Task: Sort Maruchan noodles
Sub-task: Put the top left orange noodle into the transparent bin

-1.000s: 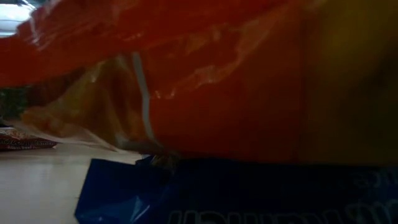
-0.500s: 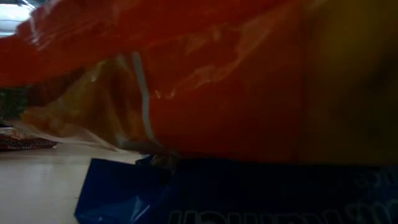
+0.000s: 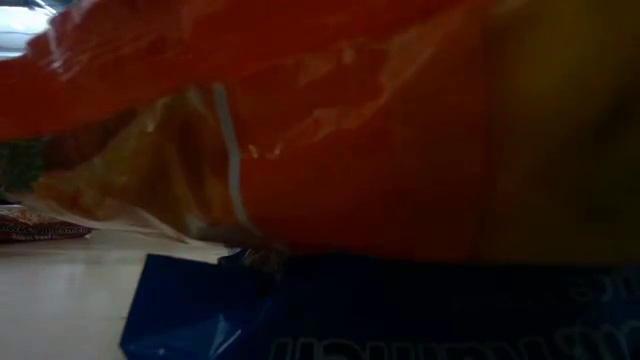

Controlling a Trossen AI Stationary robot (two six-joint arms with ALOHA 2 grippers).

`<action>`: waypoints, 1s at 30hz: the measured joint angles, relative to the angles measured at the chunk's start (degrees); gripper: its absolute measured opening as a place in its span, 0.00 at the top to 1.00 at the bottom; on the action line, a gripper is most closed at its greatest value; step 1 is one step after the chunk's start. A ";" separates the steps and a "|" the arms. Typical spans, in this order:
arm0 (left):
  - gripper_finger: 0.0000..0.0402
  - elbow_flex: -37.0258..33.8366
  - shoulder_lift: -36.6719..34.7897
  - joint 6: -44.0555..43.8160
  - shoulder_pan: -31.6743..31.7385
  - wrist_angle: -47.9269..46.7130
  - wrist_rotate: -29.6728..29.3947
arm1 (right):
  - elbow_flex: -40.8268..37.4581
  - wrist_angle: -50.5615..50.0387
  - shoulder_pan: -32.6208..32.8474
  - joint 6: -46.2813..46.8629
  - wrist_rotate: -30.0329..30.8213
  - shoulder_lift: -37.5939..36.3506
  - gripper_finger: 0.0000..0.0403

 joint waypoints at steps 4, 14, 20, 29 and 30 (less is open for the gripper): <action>1.00 0.00 0.00 0.18 0.00 0.00 -0.14 | 0.00 -2.26 0.00 -1.16 0.00 0.00 0.60; 1.00 0.00 0.00 1.07 0.01 -0.25 -1.15 | 0.00 -2.40 0.00 -2.47 1.61 0.00 0.79; 1.00 0.12 -2.74 1.75 0.16 -8.11 -1.29 | 0.35 -6.61 -0.01 -3.70 5.15 -2.89 0.74; 1.00 0.04 -12.64 3.04 2.96 -27.85 -4.85 | 7.03 -30.94 -2.43 -11.48 9.88 -12.35 0.78; 1.00 0.04 -13.54 3.04 3.09 -28.97 -5.76 | 8.00 -33.43 -2.84 -11.93 10.42 -12.96 0.78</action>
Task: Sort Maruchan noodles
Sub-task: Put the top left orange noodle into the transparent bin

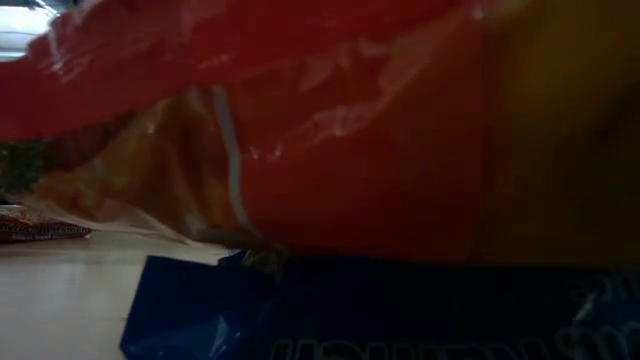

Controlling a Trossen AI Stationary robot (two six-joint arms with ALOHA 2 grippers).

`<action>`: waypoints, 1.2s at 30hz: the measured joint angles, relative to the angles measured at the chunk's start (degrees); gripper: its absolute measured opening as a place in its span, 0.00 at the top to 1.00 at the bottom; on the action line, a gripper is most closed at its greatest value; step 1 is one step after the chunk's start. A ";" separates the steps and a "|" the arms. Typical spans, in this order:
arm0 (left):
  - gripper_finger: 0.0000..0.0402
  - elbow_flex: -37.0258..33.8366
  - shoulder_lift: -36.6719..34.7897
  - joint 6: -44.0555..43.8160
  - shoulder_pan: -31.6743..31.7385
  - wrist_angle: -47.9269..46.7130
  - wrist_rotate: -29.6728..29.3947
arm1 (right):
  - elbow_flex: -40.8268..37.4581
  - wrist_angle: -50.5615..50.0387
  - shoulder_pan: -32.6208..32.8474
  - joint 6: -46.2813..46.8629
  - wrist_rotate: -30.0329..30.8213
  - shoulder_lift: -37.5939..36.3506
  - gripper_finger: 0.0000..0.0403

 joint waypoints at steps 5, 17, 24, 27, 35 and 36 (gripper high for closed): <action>1.00 0.00 -3.15 -0.01 0.10 -6.24 -4.94 | 5.86 -12.43 -2.11 -3.64 2.66 -1.24 0.77; 1.00 -9.42 -2.77 -3.19 -0.21 2.19 -6.99 | 29.33 -46.44 -9.64 -15.61 13.21 2.88 0.78; 1.00 -21.32 -2.79 -3.30 -1.50 26.29 -6.88 | 43.79 -59.41 -12.53 -17.69 12.59 12.68 0.78; 1.00 -23.04 -2.79 -3.31 -1.54 28.89 -6.88 | 50.90 -65.75 -13.42 -17.95 12.12 17.91 0.78; 1.00 -23.43 -2.81 -3.30 -1.54 28.95 -6.87 | 61.46 -76.68 -14.15 -18.96 12.55 28.46 0.78; 1.00 -23.43 -2.81 -3.32 -1.54 28.93 -6.85 | 61.47 -77.16 -14.18 -19.12 12.60 29.24 0.78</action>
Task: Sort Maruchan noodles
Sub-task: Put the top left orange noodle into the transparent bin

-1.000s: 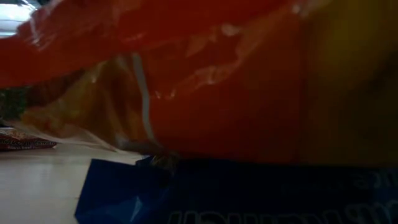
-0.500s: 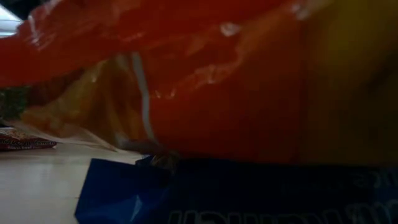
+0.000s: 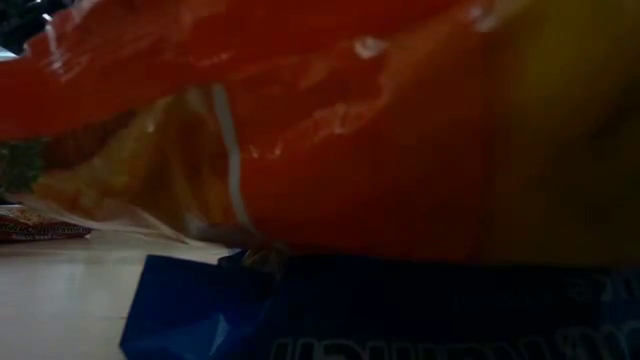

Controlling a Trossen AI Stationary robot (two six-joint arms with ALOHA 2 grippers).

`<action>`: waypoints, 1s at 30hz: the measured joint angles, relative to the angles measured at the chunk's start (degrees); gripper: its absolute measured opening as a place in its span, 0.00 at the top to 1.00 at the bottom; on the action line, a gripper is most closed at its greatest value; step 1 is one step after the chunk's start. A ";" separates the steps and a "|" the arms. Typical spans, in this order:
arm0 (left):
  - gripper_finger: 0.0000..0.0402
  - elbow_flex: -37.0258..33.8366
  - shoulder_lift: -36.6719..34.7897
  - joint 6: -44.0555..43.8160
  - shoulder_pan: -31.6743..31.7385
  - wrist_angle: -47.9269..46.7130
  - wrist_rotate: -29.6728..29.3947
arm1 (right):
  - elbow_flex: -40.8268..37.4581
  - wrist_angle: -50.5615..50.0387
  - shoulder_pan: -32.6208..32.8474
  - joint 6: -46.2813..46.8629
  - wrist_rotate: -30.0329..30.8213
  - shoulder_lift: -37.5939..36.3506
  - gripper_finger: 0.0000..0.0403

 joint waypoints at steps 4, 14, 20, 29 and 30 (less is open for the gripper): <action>1.00 0.00 0.00 -0.25 0.00 -0.03 1.54 | -0.25 0.20 -0.35 -0.38 -0.05 2.65 0.78; 1.00 0.00 0.00 -0.24 0.00 0.97 1.27 | -0.31 -0.89 -0.61 -3.11 2.66 7.83 0.78; 1.00 0.00 0.00 -0.23 0.00 1.46 1.25 | -0.20 -0.84 -0.64 -4.03 1.97 8.91 0.78; 1.00 0.00 0.00 0.09 0.00 2.29 1.23 | -0.25 -0.24 -0.64 -4.80 1.57 9.14 0.77; 1.00 0.00 0.00 0.14 0.00 2.33 1.23 | -0.25 -0.10 -0.64 -4.81 1.54 9.14 0.77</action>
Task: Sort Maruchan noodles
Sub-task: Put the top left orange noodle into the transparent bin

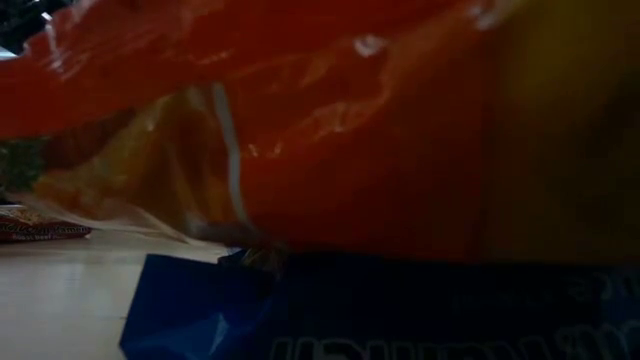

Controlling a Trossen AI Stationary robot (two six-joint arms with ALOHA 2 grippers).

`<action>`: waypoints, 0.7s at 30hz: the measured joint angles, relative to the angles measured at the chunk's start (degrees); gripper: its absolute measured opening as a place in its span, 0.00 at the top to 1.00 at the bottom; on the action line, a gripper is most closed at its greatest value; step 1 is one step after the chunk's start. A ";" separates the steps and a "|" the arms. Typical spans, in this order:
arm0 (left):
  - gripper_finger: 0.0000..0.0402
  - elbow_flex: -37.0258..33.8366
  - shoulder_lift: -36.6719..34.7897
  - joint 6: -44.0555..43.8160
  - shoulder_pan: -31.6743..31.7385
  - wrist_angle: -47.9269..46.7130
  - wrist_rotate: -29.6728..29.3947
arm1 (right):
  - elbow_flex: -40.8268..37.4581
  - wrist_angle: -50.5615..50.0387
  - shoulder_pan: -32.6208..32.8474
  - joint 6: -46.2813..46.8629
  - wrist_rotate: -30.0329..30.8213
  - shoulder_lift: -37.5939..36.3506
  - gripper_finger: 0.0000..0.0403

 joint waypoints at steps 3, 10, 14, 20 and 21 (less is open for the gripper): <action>1.00 0.00 0.00 0.05 0.00 0.10 0.00 | -0.07 1.04 -0.02 -0.09 0.35 0.02 0.76; 1.00 0.00 0.00 0.00 0.00 0.15 0.00 | -0.07 0.89 0.02 -2.47 -0.34 0.02 0.75; 1.00 0.00 0.00 0.03 0.00 0.18 0.00 | -0.07 0.72 0.02 -2.45 -0.37 0.02 0.74; 1.00 0.00 0.00 0.03 0.00 0.18 0.00 | -0.09 1.77 0.00 -2.41 -1.96 0.02 0.74; 1.00 0.00 0.00 0.03 0.00 0.18 0.00 | -0.07 2.01 0.00 -2.39 -2.00 0.02 0.74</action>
